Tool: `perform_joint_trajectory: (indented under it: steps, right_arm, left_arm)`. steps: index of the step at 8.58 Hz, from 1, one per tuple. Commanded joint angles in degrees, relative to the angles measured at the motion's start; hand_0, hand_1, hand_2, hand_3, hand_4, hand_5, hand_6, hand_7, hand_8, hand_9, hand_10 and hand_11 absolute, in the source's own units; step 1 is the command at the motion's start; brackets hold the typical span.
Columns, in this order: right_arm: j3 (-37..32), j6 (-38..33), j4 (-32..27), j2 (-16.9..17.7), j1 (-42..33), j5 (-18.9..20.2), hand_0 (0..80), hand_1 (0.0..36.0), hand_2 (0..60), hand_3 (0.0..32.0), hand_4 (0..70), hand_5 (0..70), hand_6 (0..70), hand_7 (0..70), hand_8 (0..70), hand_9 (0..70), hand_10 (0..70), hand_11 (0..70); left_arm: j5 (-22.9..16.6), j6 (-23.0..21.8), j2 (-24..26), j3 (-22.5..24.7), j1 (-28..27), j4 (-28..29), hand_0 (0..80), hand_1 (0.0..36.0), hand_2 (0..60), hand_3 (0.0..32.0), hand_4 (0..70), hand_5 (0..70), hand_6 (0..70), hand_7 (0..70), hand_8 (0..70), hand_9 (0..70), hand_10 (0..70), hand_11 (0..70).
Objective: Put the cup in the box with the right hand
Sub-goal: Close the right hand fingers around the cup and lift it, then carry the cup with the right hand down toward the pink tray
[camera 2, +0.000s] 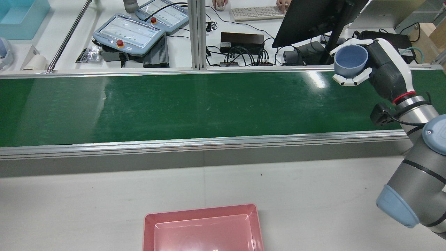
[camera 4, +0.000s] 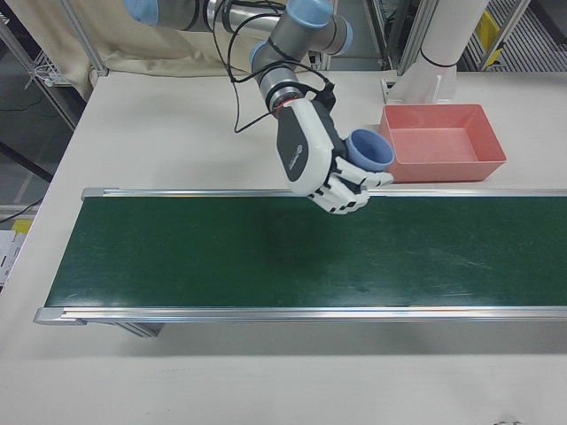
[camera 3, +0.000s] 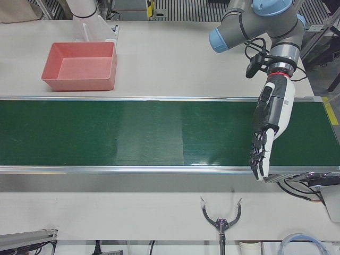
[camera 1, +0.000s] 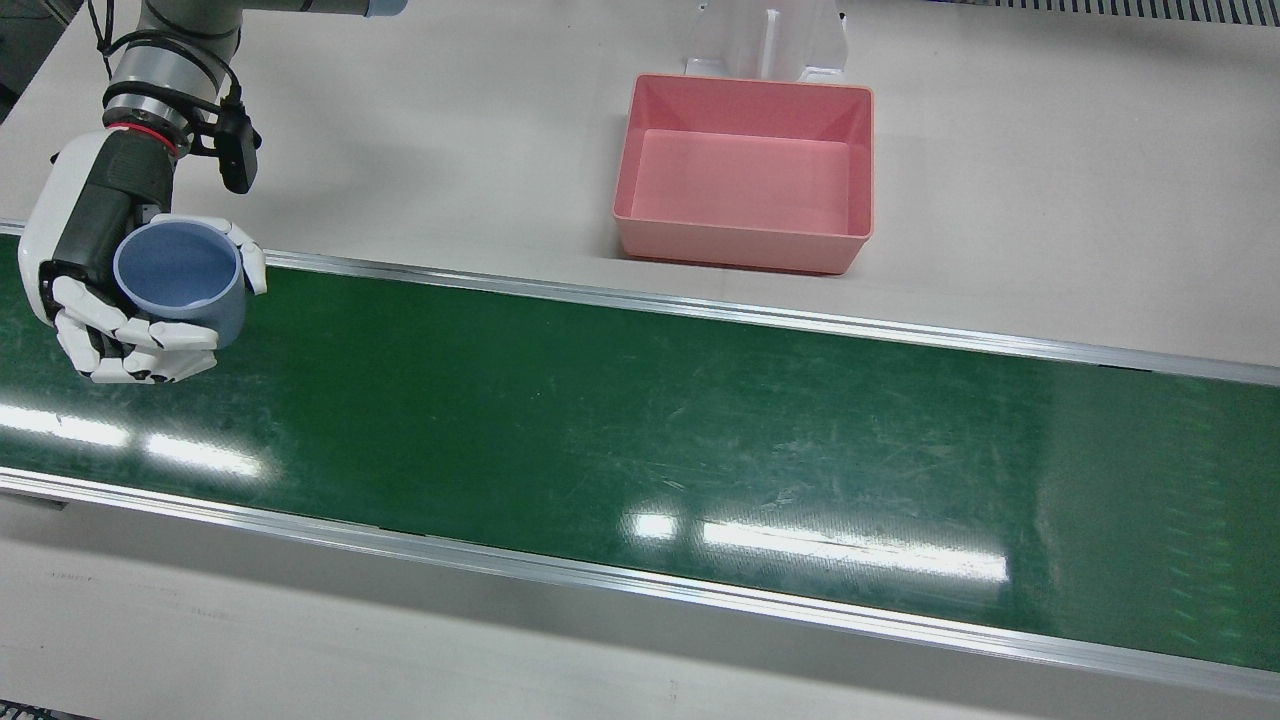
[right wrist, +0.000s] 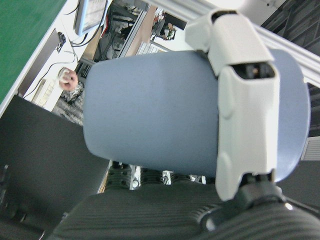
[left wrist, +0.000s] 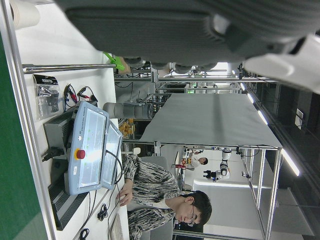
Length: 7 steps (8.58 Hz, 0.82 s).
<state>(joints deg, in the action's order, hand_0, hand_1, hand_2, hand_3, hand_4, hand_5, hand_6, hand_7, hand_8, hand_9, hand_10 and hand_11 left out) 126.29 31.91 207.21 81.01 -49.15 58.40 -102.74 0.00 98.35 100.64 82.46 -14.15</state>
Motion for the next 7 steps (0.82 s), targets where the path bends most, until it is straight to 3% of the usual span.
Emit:
perform_joint_trajectory:
  steps: [1, 3, 5, 7]
  right_arm:
    - [10.53, 6.64, 2.24, -0.77, 14.02, 0.75, 80.0, 36.0, 60.0, 0.0, 70.0, 26.7, 39.2, 70.0, 70.0, 70.0, 70.0, 70.0]
    - [14.06, 14.72, 2.15, -1.81, 22.83, 0.05, 80.0, 36.0, 60.0, 0.0, 70.0, 27.0, 39.5, 70.0, 70.0, 70.0, 70.0, 70.0]
    - [14.07, 22.71, 2.06, -5.33, 32.58, -1.09, 80.0, 36.0, 60.0, 0.0, 70.0, 27.5, 40.0, 70.0, 70.0, 70.0, 70.0, 70.0]
    - [12.24, 28.52, 1.36, -5.34, 43.04, -6.79, 80.0, 36.0, 60.0, 0.0, 70.0, 27.4, 39.9, 70.0, 70.0, 70.0, 70.0, 70.0]
  left_arm:
    - [0.0, 0.0, 0.0, 0.0, -0.01, 0.0, 0.0, 0.0, 0.0, 0.0, 0.0, 0.0, 0.0, 0.0, 0.0, 0.0, 0.0, 0.0]
    - [0.0, 0.0, 0.0, 0.0, -0.01, 0.0, 0.0, 0.0, 0.0, 0.0, 0.0, 0.0, 0.0, 0.0, 0.0, 0.0, 0.0, 0.0]
    - [0.0, 0.0, 0.0, 0.0, -0.01, 0.0, 0.0, 0.0, 0.0, 0.0, 0.0, 0.0, 0.0, 0.0, 0.0, 0.0, 0.0, 0.0]
    - [0.0, 0.0, 0.0, -0.09, 0.07, 0.0, 0.0, 0.0, 0.0, 0.0, 0.0, 0.0, 0.0, 0.0, 0.0, 0.0, 0.0, 0.0]
